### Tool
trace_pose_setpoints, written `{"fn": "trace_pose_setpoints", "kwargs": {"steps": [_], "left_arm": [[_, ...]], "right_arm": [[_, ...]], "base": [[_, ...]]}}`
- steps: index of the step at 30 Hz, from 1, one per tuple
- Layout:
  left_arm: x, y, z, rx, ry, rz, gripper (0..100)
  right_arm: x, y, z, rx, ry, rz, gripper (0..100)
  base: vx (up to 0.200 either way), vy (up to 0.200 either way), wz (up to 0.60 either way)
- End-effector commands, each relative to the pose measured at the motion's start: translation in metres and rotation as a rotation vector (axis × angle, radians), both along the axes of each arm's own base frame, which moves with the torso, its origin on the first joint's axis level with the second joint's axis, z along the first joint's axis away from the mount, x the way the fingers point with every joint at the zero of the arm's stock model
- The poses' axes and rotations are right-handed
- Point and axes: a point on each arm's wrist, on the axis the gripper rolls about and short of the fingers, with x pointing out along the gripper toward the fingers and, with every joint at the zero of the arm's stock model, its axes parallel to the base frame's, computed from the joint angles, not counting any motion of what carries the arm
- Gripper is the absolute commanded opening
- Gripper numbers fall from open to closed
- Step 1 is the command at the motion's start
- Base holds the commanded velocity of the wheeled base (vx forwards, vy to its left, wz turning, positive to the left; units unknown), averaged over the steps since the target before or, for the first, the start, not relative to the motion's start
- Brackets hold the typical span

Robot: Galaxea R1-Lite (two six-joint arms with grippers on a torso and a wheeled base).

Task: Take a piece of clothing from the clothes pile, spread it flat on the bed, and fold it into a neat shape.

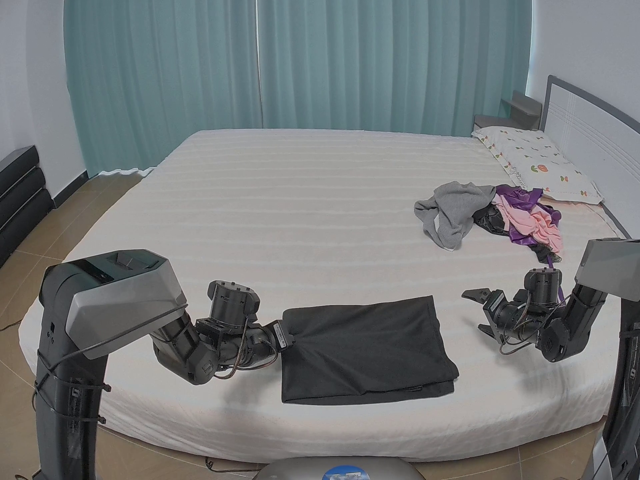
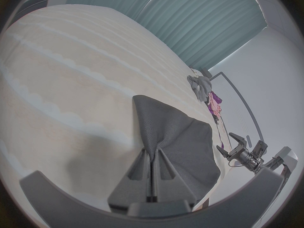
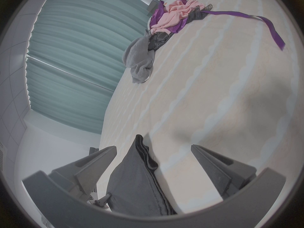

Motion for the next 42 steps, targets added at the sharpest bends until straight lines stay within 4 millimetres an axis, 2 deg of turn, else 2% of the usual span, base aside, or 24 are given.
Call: {"fn": "trace_pose_setpoints", "kwargs": {"steps": [1, 23, 42], "left_arm": [[-0.0004, 0.0007, 0.0021, -0.001, -0.003, 0.002, 0], [-0.0026, 0.0068, 0.0035, 0.031, -0.006, 0.053, 0], [-0.0043, 0.0040, 0.0042, 0.055, -0.014, 0.079, 0]], "right_arm": [[-0.0004, 0.0001, -0.0013, 0.000, 0.004, 0.001, 100], [-0.0012, 0.0001, -0.0018, 0.000, 0.007, 0.001, 100], [-0.0012, 0.0006, -0.0018, -0.002, 0.007, 0.002, 100]], "base": [[0.000, 0.200, 0.00], [0.000, 0.200, 0.00], [0.000, 0.200, 0.00]]}}
